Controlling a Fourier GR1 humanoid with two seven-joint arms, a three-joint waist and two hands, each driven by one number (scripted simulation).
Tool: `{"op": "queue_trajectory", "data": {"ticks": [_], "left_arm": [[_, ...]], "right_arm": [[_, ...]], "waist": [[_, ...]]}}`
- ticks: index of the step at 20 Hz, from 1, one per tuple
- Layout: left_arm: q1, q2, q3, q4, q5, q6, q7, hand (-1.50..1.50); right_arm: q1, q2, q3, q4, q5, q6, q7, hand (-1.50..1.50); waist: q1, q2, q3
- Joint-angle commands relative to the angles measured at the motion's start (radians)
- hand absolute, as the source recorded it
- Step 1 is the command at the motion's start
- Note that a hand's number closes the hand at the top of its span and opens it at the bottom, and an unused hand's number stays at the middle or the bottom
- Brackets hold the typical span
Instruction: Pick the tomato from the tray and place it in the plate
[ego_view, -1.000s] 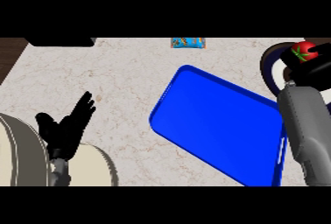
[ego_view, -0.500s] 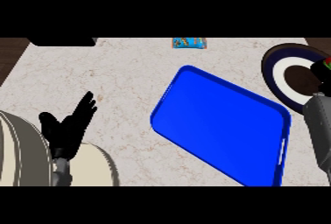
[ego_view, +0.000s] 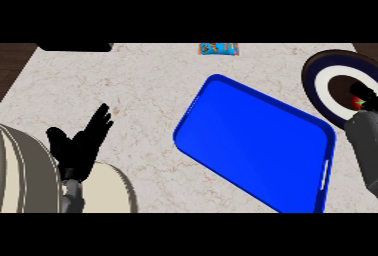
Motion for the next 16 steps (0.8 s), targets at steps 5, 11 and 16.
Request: {"op": "queue_trajectory", "data": {"ticks": [5,11,16], "left_arm": [[0.034,-0.06,-0.043,0.031,0.0,0.005,0.03,0.0],[0.065,-0.074,-0.039,0.054,-0.014,0.01,0.001,0.0],[0.053,-0.03,0.021,0.056,0.019,-0.017,0.032,0.0]], "right_arm": [[0.019,0.003,0.081,-0.116,-0.266,-0.023,-0.233,-1.5],[0.099,-0.01,0.112,-0.294,-0.421,-0.155,-0.332,-1.5],[0.244,-0.009,0.181,-0.493,-0.612,-0.155,-0.387,-1.5]], "waist": [[-0.001,0.011,-0.007],[-0.023,0.008,-0.009],[-0.046,0.001,-0.01]]}}
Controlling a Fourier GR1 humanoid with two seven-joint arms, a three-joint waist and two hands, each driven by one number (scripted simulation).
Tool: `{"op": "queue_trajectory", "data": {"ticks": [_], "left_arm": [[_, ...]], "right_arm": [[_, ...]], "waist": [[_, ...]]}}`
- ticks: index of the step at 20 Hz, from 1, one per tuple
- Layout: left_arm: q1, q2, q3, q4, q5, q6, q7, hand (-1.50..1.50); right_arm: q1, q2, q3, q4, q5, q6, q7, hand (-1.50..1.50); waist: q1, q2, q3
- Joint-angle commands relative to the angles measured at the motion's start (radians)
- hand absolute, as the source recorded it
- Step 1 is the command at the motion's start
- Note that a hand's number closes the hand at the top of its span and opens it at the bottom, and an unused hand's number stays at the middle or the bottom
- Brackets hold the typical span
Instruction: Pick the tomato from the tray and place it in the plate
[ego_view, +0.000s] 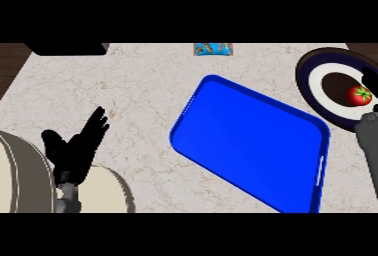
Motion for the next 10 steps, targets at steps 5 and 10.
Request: {"op": "queue_trajectory", "data": {"ticks": [5,10], "left_arm": [[0.093,-0.06,-0.046,0.036,-0.004,-0.003,0.003,0.0],[0.056,-0.069,-0.026,0.05,-0.004,0.011,0.014,0.0]], "right_arm": [[0.224,0.034,0.176,-0.36,-0.271,-0.021,-0.098,-1.5],[0.4,0.048,0.294,-0.532,-0.393,-0.013,-0.19,-1.5]], "waist": [[-0.022,0.0,-0.015],[-0.031,0.002,-0.015]]}}
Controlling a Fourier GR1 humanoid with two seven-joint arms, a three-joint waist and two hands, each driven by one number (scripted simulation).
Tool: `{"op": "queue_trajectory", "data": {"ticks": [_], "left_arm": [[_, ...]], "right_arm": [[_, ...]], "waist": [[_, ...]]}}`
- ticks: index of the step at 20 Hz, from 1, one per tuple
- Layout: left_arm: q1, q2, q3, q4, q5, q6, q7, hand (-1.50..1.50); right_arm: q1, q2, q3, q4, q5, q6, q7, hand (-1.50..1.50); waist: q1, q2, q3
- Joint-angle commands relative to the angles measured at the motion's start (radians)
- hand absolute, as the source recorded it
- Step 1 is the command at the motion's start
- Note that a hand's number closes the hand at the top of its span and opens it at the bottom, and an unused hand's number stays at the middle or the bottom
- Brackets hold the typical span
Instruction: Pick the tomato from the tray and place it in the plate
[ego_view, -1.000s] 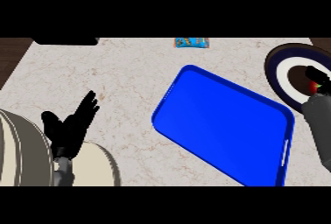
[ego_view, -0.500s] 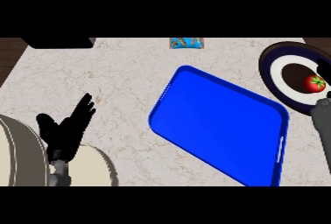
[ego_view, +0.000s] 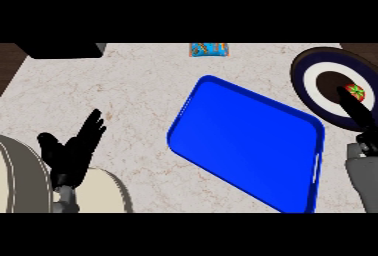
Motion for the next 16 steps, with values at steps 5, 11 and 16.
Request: {"op": "queue_trajectory", "data": {"ticks": [5,11,16], "left_arm": [[0.105,-0.067,-0.062,0.032,-0.02,-0.001,-0.012,0.0],[0.11,-0.061,-0.05,-0.004,-0.001,-0.027,-0.001,0.0],[0.079,-0.09,-0.072,0.044,-0.043,-0.004,-0.007,0.0]], "right_arm": [[0.252,-0.024,0.111,-0.226,-0.194,0.023,-0.155,-1.5],[0.337,0.043,0.147,-0.205,-0.268,0.01,-0.313,-1.5],[0.385,0.1,0.149,-0.22,-0.321,0.028,-0.43,-1.5]], "waist": [[0.0,0.007,-0.016],[0.014,0.008,-0.016],[0.003,0.008,-0.017]]}}
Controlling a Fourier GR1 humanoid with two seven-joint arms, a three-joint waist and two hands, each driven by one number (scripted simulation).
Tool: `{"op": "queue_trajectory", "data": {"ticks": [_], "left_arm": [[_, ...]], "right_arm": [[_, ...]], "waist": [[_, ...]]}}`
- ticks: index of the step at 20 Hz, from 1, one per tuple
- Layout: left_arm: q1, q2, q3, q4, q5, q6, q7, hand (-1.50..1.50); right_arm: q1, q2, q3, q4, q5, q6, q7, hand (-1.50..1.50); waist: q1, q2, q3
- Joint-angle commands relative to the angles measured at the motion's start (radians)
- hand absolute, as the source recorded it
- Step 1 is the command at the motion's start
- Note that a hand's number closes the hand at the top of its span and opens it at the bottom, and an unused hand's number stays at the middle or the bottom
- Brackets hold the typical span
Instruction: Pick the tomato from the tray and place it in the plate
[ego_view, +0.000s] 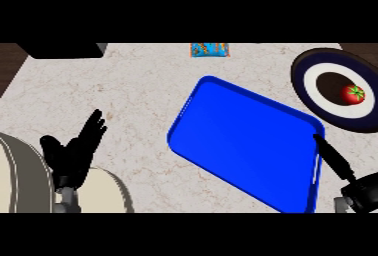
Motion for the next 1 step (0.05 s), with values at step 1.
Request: {"op": "queue_trajectory", "data": {"ticks": [1], "left_arm": [[0.047,-0.076,-0.056,0.095,0.008,-0.009,0.0,0.0]], "right_arm": [[0.036,0.074,0.012,0.006,-0.038,-0.014,-0.121,-1.5]], "waist": [[-0.004,0.014,-0.016]]}}
